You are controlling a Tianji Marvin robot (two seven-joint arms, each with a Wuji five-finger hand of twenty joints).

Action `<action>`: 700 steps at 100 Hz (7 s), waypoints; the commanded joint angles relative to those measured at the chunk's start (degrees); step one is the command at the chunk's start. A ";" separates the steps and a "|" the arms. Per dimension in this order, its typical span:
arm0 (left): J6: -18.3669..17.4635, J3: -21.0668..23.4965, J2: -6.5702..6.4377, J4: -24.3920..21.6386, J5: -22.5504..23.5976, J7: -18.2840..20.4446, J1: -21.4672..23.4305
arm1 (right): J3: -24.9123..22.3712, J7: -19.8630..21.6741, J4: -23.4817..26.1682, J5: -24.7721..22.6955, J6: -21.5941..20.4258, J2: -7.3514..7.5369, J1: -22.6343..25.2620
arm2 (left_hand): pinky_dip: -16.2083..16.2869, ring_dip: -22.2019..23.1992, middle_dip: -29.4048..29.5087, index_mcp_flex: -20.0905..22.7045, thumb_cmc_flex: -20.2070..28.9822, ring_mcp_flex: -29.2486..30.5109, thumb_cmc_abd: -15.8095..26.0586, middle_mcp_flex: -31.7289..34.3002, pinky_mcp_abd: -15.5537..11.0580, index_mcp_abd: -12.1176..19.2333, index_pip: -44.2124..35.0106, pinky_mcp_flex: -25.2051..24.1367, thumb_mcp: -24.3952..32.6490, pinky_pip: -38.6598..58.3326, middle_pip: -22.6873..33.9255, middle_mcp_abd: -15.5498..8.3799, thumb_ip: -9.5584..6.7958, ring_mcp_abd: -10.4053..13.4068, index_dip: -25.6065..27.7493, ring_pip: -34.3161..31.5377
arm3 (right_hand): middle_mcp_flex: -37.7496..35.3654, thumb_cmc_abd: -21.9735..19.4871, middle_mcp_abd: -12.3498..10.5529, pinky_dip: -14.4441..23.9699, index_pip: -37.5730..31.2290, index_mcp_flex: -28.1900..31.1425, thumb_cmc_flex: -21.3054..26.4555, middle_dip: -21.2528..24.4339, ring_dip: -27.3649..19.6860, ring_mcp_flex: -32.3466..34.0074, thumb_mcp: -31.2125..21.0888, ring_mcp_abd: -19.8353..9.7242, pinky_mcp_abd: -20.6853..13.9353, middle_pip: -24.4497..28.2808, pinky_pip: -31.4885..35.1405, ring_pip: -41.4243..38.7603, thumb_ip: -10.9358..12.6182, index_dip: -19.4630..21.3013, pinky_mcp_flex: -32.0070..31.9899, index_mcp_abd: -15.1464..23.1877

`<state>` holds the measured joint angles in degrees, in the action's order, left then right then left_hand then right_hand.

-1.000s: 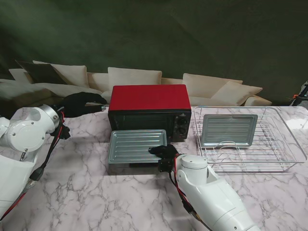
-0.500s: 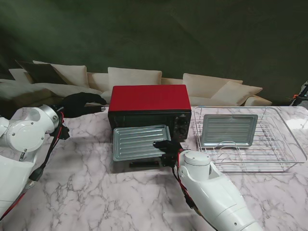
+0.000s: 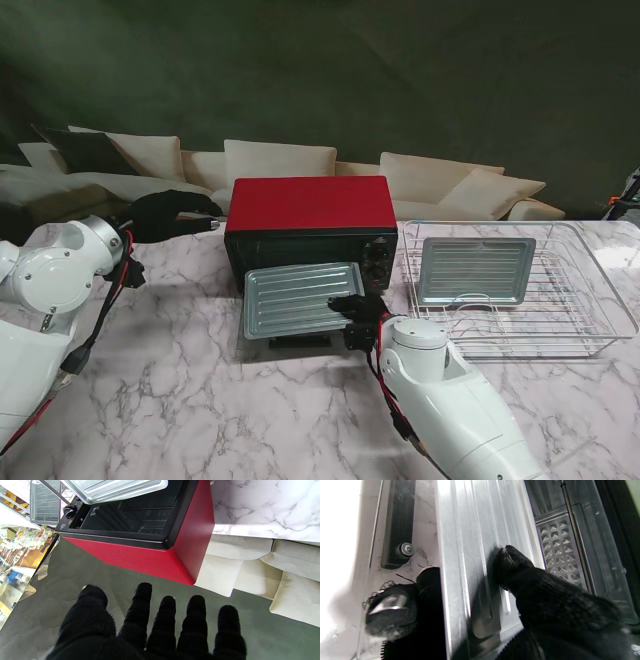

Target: Slide the trays into the oven

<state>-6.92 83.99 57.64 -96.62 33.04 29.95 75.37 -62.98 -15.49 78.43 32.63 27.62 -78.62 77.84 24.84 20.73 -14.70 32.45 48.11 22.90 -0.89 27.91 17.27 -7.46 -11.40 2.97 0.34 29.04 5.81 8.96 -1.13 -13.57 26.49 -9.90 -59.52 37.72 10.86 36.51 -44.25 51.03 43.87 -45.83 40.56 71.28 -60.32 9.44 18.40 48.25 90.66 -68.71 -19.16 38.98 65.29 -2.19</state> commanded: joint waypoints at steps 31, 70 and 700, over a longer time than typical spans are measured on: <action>-0.30 -0.18 -0.11 0.26 -0.22 1.03 -0.44 | 0.35 -5.00 3.00 3.74 1.48 -0.86 3.32 | 1.27 0.45 -0.64 0.95 -1.20 -0.57 2.02 1.11 -0.24 -0.44 0.30 -0.41 -1.78 -1.93 -0.11 0.14 1.04 0.04 0.57 0.58 | -0.11 -6.86 0.11 0.82 -10.28 7.06 7.34 -0.29 0.57 4.12 -7.28 -8.16 1.36 1.89 1.33 -2.09 4.10 4.21 -1.76 11.95; -0.31 -0.20 -0.13 0.21 -0.25 1.14 -0.41 | 2.15 -7.62 1.06 4.66 1.17 -2.13 2.12 | 1.30 0.43 -0.65 0.96 -1.26 -0.56 2.04 1.22 -0.20 -0.45 0.31 -0.34 -1.80 -1.96 -0.11 0.05 1.05 0.09 0.57 0.61 | -0.04 -6.96 -0.03 0.86 -10.34 7.03 7.22 -0.13 0.48 4.11 -7.36 -8.07 1.40 1.97 1.19 -1.87 4.17 4.11 -1.79 12.05; -0.31 -1.57 -0.06 0.56 -1.01 1.12 -0.93 | -2.02 -11.44 -7.48 9.39 6.24 -4.64 -1.67 | 1.44 0.44 -0.68 0.70 -1.37 -0.34 1.96 1.61 -0.18 -0.28 0.48 -0.21 -1.79 -2.31 -0.12 0.04 1.05 0.05 0.47 0.62 | 43.48 -15.04 2.05 -5.81 25.46 -35.52 -18.55 22.60 -14.91 -37.70 28.49 1.21 1.27 -7.53 -28.22 41.01 12.80 -17.17 -45.82 -11.43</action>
<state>-7.21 82.47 57.44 -96.28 32.15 30.48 74.56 -64.97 -26.00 73.97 42.24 31.76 -84.48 72.78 25.10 20.74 -14.70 32.45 48.11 22.91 -0.88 28.61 17.27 -7.46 -11.41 3.03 0.34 28.34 5.80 8.98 -1.12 -13.57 26.49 -9.90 -18.54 23.13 6.97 31.48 -19.73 15.28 26.27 -23.58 26.48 33.51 -33.53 2.76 -2.83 43.48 64.66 -30.82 -7.36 21.30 34.06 -12.32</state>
